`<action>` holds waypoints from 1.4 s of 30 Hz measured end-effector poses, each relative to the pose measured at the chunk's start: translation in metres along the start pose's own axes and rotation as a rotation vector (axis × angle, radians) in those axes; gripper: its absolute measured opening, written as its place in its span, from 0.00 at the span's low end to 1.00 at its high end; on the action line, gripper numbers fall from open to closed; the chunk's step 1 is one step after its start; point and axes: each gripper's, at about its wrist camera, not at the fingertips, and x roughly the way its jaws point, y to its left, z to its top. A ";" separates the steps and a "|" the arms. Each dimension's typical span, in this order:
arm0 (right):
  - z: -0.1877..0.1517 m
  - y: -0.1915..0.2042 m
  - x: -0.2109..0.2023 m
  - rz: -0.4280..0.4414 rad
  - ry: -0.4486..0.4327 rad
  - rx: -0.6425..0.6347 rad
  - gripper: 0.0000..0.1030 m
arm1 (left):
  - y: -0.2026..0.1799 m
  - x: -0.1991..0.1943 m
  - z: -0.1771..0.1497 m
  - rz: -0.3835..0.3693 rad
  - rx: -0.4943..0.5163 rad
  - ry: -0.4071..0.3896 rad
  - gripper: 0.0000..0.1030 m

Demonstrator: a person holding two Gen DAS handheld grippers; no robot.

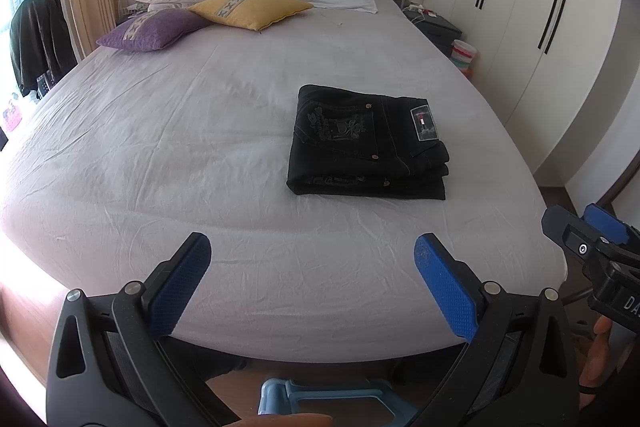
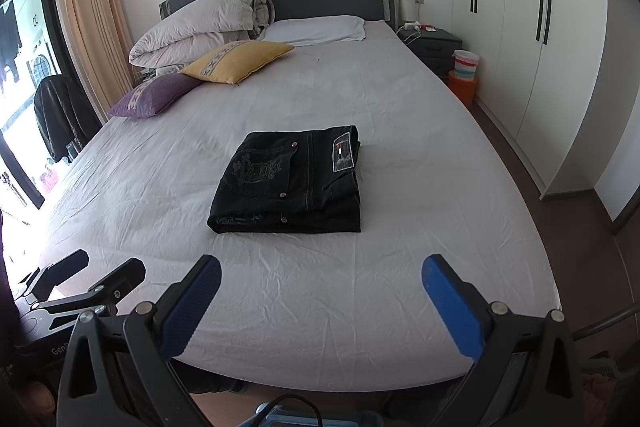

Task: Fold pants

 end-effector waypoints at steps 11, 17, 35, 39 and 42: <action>0.000 0.000 0.000 0.000 0.001 -0.001 1.00 | -0.001 0.000 0.000 0.001 -0.002 0.000 1.00; 0.001 -0.001 -0.001 0.001 0.002 -0.001 1.00 | -0.001 0.000 0.000 0.000 -0.003 0.001 1.00; 0.001 -0.001 -0.001 0.002 0.003 -0.002 1.00 | -0.003 -0.001 -0.003 -0.013 -0.002 0.008 1.00; 0.001 -0.001 -0.002 0.000 0.004 -0.001 1.00 | -0.003 -0.001 -0.003 -0.011 -0.004 0.007 1.00; 0.002 -0.001 -0.002 0.000 0.003 -0.002 1.00 | -0.003 -0.001 -0.003 -0.009 -0.002 0.004 1.00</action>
